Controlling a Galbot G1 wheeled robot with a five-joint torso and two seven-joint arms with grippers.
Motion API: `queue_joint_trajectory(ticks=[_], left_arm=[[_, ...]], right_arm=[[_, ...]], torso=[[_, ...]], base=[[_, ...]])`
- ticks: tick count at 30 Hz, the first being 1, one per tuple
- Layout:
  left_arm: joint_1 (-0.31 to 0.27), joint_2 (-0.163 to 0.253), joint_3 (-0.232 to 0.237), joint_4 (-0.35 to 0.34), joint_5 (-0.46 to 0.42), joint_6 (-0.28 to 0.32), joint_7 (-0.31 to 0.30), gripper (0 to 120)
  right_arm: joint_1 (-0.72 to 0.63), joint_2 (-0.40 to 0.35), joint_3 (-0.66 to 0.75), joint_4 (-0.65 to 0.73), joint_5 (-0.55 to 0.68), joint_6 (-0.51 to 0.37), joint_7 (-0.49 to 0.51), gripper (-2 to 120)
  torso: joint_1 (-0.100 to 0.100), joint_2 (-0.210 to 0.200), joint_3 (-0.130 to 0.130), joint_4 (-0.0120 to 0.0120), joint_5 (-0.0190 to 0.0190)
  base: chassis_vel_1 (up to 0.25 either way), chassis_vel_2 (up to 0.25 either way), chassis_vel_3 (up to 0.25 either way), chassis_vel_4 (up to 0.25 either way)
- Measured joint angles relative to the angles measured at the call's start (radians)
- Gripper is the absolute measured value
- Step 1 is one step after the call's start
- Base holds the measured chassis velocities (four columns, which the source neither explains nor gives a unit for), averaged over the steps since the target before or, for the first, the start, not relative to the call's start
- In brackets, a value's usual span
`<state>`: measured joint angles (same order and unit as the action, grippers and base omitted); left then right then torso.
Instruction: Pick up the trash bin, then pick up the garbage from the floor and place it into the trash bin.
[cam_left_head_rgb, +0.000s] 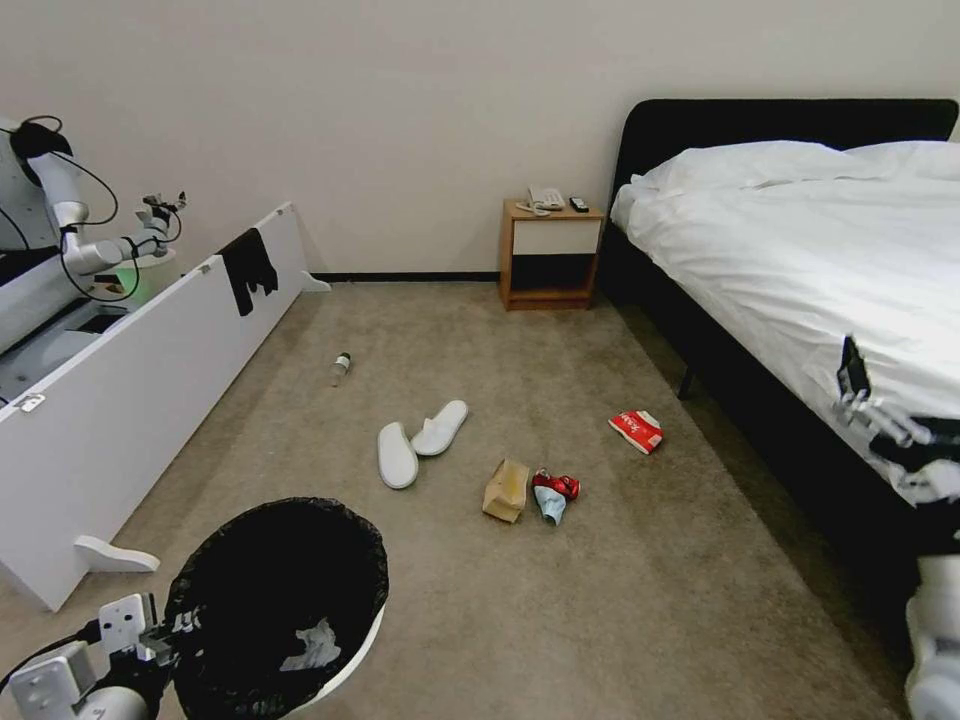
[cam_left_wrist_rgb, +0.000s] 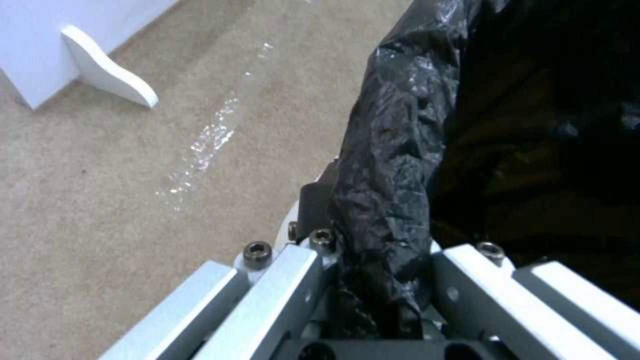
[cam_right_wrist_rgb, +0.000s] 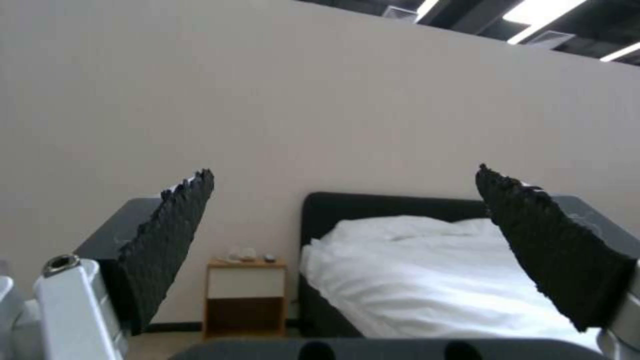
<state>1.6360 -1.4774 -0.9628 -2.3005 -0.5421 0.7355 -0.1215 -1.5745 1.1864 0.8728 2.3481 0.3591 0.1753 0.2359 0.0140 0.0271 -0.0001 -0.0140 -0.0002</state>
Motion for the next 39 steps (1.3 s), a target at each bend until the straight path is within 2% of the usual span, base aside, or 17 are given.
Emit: queue_joint_trajectory(ticks=[2, 11, 26, 39], left_arm=[[0.001, -0.007, 0.003, -0.004, 0.011, 0.000, 0.005, 2], [0.008, -0.017, 0.018, -0.014, 0.030, 0.000, 0.020, 2], [0.020, -0.028, 0.024, -0.023, 0.057, -0.001, 0.046, 2], [0.019, -0.032, 0.019, -0.026, 0.060, -0.004, 0.047, 2]], right_arm=[[-0.014, 0.055, -0.016, -0.004, -0.062, 0.016, -0.002, 100], [-0.065, 0.093, -0.112, -0.001, -0.143, 0.021, -0.011, 100], [-0.098, 0.015, -0.285, -0.067, -0.150, -0.026, -0.022, 100], [-0.089, 0.025, -0.279, -0.086, -0.180, -0.022, -0.024, 100]], torso=[[0.000, 0.000, 0.000, 0.0001, 0.0001], [0.000, 0.000, 0.000, 0.0002, 0.0000], [0.000, 0.000, 0.000, 0.0001, 0.0003], [0.000, 0.000, 0.000, 0.0001, 0.0003]], base=[[0.000, 0.000, 0.000, 0.000], [0.000, 0.000, 0.000, 0.000], [0.000, 0.000, 0.000, 0.000], [0.000, 0.000, 0.000, 0.000]])
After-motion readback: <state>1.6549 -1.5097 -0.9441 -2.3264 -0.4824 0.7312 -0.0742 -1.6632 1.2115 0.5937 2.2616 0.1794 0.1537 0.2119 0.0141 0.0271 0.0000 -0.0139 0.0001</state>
